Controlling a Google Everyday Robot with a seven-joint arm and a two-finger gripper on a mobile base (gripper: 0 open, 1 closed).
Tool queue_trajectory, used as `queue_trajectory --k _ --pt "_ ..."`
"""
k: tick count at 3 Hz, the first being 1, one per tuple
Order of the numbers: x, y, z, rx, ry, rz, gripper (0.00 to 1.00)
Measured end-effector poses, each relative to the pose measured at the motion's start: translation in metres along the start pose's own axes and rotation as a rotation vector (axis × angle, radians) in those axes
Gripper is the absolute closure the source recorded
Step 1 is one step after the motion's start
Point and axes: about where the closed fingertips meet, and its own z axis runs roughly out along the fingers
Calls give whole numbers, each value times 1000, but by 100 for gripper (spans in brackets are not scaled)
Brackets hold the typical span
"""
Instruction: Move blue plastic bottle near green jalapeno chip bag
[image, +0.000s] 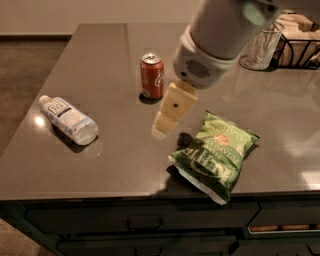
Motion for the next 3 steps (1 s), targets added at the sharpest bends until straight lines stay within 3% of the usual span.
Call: queue_trajectory --k 3 --pt "-118 29 85 43 115 -7 0"
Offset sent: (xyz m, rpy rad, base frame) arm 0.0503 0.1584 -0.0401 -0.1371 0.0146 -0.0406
